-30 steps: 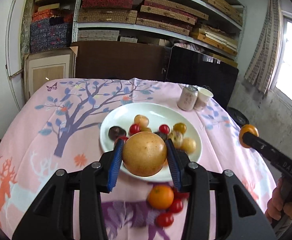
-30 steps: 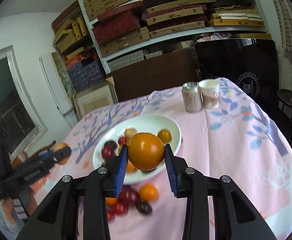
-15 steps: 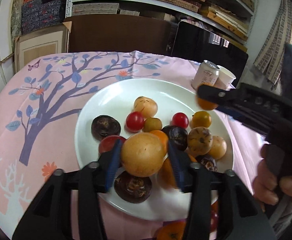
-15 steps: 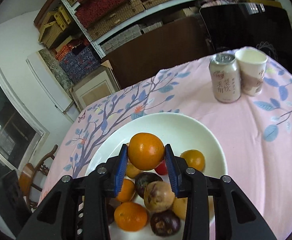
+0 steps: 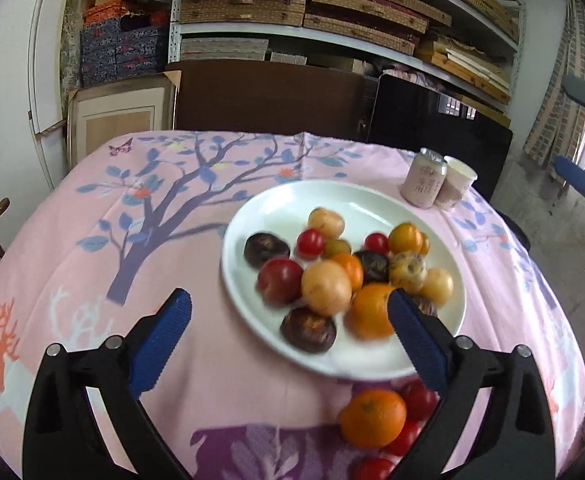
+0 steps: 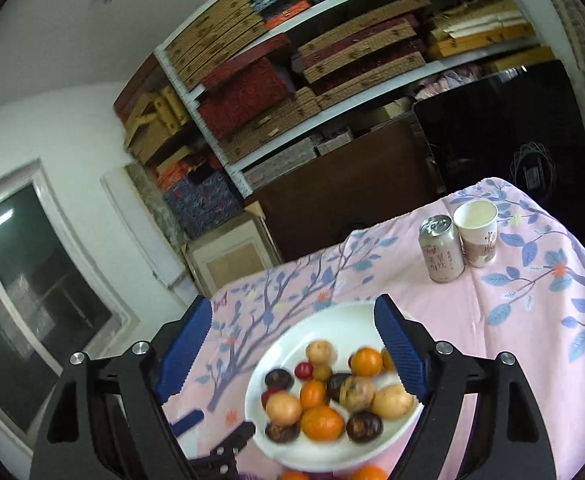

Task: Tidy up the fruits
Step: 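Move both open tools back toward the remaining fruits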

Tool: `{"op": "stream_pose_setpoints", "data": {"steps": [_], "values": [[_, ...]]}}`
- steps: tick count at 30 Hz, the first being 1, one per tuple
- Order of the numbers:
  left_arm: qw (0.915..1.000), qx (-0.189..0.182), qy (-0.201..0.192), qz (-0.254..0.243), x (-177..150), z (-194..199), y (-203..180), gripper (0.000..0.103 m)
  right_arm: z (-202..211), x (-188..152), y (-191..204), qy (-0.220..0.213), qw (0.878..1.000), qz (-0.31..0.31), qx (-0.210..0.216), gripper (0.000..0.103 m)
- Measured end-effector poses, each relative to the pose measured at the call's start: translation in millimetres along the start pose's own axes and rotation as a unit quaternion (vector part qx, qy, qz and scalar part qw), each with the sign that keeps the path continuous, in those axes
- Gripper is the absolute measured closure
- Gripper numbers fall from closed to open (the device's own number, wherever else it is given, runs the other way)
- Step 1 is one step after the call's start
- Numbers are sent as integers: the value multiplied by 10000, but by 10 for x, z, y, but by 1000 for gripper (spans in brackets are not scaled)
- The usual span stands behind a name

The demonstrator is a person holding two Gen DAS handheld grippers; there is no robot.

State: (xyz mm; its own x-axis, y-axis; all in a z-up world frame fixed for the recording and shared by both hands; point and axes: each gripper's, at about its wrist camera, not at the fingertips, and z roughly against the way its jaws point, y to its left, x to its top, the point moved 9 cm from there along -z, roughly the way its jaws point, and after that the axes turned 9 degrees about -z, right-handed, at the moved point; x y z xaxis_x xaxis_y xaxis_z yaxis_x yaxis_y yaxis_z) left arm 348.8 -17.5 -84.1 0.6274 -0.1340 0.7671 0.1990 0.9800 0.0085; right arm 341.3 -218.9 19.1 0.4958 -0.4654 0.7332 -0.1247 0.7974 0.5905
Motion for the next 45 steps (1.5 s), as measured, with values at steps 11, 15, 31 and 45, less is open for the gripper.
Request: {"op": "stream_pose_setpoints", "data": {"steps": [11,15,31,45], "values": [[9979,363,-25,-534,-643,401,-117,5,529,-1308,-637,198,9687,1686,-1811,14],[9970,215,-123,-740,-690,440,-301,5,666,-1260,-613,-112,9658,1826,-1839,6],[9958,456,287,-746,-712,150,-162,4,599,-1244,-885,257,9753,1074,-1912,6],[9969,615,478,73,-939,322,359,4,623,-1212,-940,354,9819,696,-1723,6]]}}
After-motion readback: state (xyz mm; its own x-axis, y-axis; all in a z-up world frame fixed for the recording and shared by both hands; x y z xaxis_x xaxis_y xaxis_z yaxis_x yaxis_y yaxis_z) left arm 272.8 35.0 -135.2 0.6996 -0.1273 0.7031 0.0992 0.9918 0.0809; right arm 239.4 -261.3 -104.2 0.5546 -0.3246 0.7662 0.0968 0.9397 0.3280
